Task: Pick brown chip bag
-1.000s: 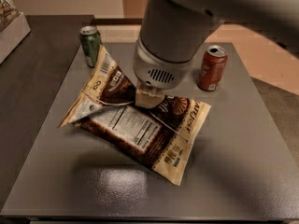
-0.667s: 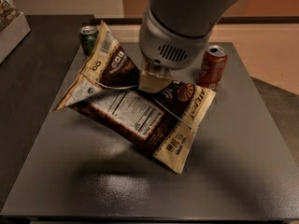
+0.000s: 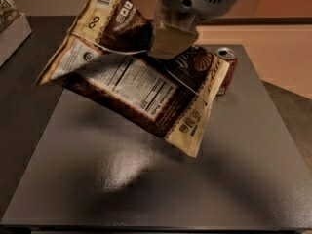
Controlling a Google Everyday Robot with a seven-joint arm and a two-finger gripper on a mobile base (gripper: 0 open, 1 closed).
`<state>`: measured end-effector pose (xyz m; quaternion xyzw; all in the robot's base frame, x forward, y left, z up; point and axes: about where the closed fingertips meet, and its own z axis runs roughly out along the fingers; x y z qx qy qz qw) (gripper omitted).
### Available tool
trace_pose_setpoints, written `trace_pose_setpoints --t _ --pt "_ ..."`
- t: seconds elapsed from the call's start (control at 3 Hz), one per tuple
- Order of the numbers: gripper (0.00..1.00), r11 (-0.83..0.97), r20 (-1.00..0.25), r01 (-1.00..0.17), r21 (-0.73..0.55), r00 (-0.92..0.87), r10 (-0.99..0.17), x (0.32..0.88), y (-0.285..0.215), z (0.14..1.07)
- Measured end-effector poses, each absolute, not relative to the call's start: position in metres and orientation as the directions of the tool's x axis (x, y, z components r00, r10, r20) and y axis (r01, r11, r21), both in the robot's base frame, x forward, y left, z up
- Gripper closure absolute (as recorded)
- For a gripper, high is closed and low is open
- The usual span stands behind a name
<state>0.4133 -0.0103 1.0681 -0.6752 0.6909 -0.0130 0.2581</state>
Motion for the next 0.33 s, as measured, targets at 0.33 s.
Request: trace_pose_setpoints --t 0.33 --pt "1.00 0.088 -0.339 -0.926 -0.367 0.045 -0.940 0.4133 -0.0103 1.0681"
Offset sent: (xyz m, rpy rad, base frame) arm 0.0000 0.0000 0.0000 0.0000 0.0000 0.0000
